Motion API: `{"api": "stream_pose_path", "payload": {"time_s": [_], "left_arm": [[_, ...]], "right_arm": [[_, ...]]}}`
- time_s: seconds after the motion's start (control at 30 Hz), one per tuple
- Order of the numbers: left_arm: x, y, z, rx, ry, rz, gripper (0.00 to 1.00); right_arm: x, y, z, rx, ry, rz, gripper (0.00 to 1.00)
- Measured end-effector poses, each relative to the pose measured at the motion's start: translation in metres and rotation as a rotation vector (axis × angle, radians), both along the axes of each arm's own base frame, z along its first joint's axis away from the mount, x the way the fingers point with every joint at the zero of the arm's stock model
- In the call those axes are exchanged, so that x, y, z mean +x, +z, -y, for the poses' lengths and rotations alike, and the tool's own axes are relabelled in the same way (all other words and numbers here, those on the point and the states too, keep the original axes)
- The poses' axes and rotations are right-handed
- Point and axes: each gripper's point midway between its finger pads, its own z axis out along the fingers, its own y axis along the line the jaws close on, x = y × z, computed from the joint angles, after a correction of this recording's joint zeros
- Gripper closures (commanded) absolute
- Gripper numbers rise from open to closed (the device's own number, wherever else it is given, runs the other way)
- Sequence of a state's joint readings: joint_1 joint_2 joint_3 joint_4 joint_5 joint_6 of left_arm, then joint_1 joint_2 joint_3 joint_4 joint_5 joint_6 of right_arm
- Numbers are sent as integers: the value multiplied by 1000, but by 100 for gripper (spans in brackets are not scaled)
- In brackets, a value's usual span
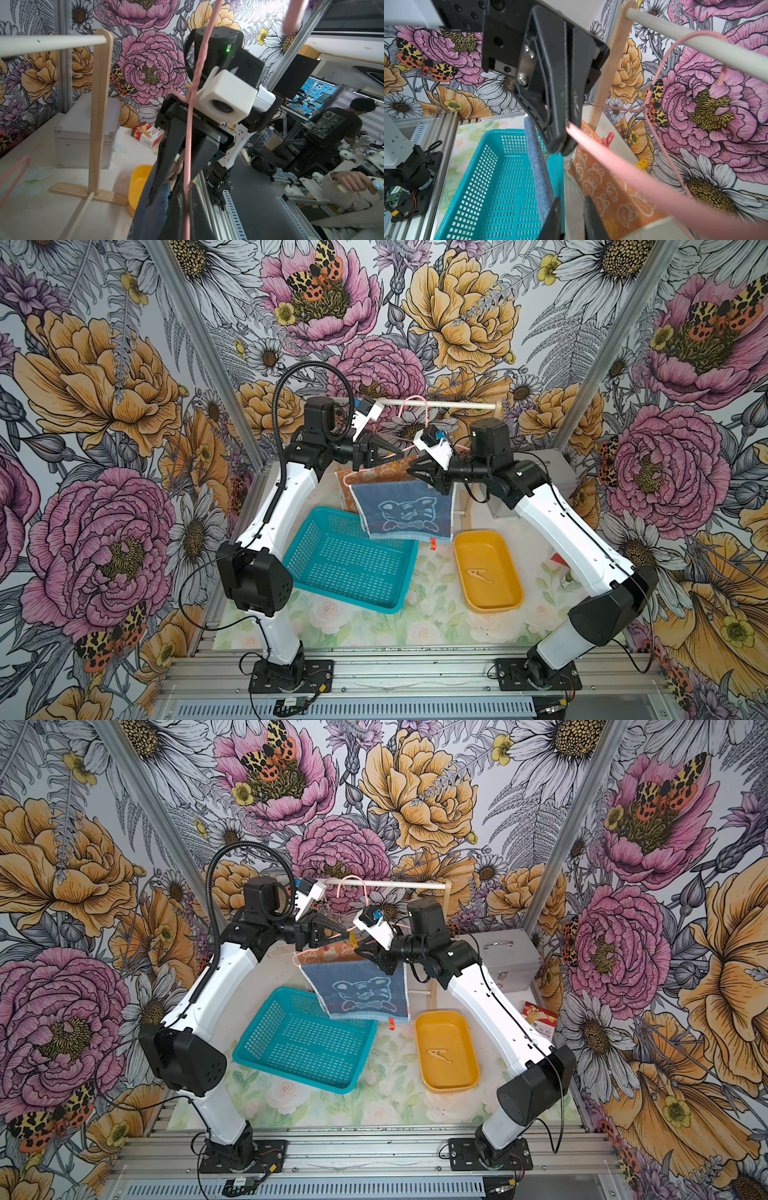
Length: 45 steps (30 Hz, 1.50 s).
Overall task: Remove the clothespins securing towels to the hanger
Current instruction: Remove the clothespin from the hanger, then place the clothespin in the storage box.
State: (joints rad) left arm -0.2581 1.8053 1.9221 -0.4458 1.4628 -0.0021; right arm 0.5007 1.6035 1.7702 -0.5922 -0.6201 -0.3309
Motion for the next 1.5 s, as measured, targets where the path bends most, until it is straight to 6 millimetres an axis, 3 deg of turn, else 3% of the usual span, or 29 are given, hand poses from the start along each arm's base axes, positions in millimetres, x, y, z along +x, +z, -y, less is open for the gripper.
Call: {"api": "stream_pose_path", "payload": {"time_s": [0.2,0.47,0.7,0.93,1.0,1.1,1.27,1.5], "left_arm": [[9,-7,3,0,-1,0,100],[25,-20,2,26,54,-38,100],[33,-21,-6,32,92,-36,100],[37,-13,-19,41,165,-12,100],[34,-7,-22,40,180,5,100],[26,4,-26,35,195,34,100],[16,19,-28,27,205,73,100],[9,24,-25,25,206,90,100]], "right_arm": [[-2,2,2,4,-26,-21,100],[-9,34,1,92,-33,24,100],[-9,30,3,88,-60,27,100],[-33,18,39,87,-186,17,100],[-40,4,53,88,-250,-7,100],[-46,-32,78,83,-367,-71,100],[-47,-118,122,53,-588,-241,100],[-47,-234,162,-14,-838,-474,100]]}}
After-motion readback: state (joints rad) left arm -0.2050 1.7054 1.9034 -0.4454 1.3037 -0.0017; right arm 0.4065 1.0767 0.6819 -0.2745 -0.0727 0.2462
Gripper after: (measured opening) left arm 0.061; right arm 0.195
